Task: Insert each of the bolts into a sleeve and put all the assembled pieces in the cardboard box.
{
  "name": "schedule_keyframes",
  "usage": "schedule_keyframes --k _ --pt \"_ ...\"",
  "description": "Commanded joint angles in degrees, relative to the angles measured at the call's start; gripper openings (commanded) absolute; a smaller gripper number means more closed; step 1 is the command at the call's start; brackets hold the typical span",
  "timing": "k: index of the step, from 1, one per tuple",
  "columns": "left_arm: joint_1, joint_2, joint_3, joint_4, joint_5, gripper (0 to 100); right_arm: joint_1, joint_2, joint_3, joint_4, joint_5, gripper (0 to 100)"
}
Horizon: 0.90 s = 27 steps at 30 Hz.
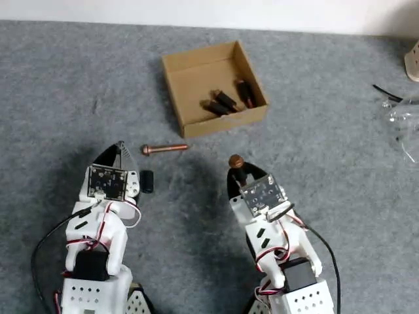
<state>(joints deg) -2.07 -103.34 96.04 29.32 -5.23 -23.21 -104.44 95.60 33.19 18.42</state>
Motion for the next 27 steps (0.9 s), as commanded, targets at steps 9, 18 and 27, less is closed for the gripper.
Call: schedule_keyframes --k 9,18,27 --pt "-1.01 0.04 1.1 -1.14 0.35 1 0.75 -0.13 -3.74 2.95 0.79 0.5" --pt "-0.92 0.04 1.1 -1.14 0.35 1 0.84 27.03 -21.49 0.04 0.62 0.5" --pt "-0.84 0.04 1.1 -1.05 0.26 1 2.51 67.65 -57.01 0.13 0.7 0.5"
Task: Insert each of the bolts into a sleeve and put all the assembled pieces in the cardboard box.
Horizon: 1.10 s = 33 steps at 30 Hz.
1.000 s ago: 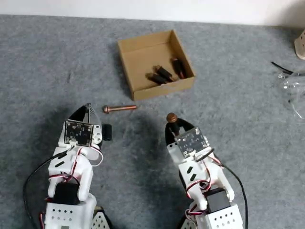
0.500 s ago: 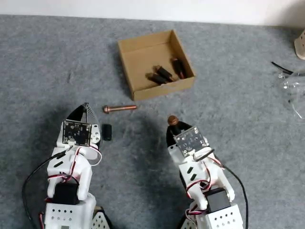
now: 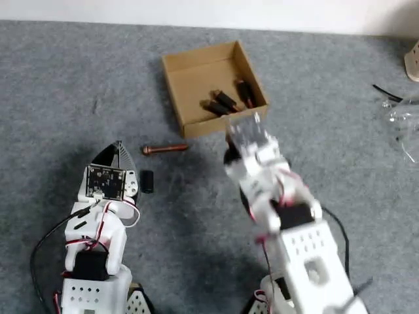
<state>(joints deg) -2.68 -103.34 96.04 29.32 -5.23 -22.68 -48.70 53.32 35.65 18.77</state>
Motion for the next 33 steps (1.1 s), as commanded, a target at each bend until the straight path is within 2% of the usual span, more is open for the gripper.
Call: schedule_keyframes --k 1,5,12,23,33 --pt "-0.13 0.04 1.1 -1.05 0.26 1 2.51 15.96 -18.59 -2.33 0.35 0.5" --pt "-0.13 0.04 1.1 -1.05 0.26 1 6.02 31.34 -32.92 -1.89 0.35 0.5" --pt "-0.13 0.04 1.1 -1.05 0.26 1 10.95 55.87 -63.08 6.81 0.26 0.5" --pt "-0.04 0.04 1.19 -1.05 0.26 1 10.59 92.44 -112.13 19.91 0.26 0.5" --pt "1.1 0.04 1.19 -1.05 0.0 1 9.89 116.62 -141.76 20.18 0.44 0.5"
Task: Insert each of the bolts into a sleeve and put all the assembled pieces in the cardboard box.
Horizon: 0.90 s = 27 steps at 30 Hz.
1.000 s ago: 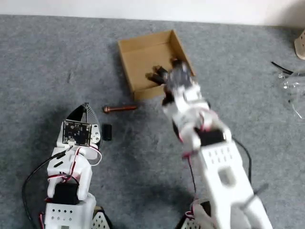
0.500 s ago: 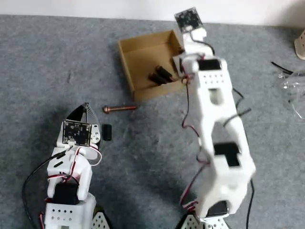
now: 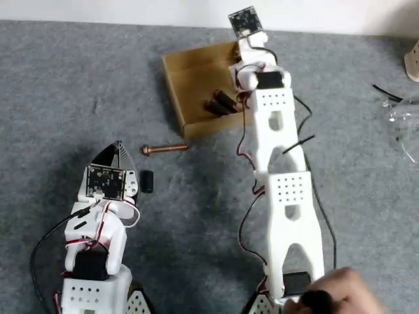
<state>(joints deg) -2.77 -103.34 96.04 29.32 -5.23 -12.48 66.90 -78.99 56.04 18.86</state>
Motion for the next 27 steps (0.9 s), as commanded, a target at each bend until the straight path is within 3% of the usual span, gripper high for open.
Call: schedule_keyframes --k 1,17,23,27 --pt "1.19 0.04 1.19 -1.05 0.0 1 -0.48 2.51 -11.12 -0.13 0.44 0.5" --pt "1.27 0.04 1.19 -1.05 0.0 1 -1.8 7.34 -14.46 7.96 0.18 1.2" --pt "1.27 0.04 1.19 -1.05 0.0 1 -1.8 7.34 -14.64 10.68 0.0 14.4" --pt "1.27 0.04 1.19 -1.05 0.0 1 -1.54 6.9 -14.9 13.32 -4.57 15.3"
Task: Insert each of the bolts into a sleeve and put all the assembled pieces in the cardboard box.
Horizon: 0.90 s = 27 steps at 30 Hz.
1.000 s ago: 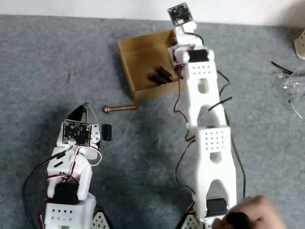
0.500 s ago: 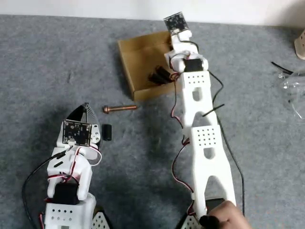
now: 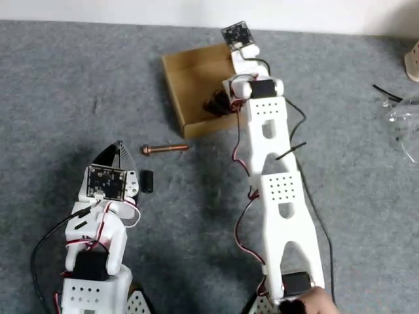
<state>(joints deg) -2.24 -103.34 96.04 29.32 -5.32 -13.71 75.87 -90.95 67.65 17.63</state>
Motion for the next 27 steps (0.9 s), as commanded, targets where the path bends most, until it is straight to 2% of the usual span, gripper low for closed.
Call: schedule_keyframes --k 1,8,27 --pt "0.75 0.04 1.19 -1.05 0.09 1 -0.22 -2.24 -3.3 2.07 -4.66 15.4" --pt "0.75 0.04 1.19 -1.05 0.09 1 -0.66 -6.29 -11.56 10.51 -5.19 15.5" --pt "0.75 0.04 1.19 -1.05 0.09 1 -1.54 -33.54 -11.82 33.54 -5.45 15.2"
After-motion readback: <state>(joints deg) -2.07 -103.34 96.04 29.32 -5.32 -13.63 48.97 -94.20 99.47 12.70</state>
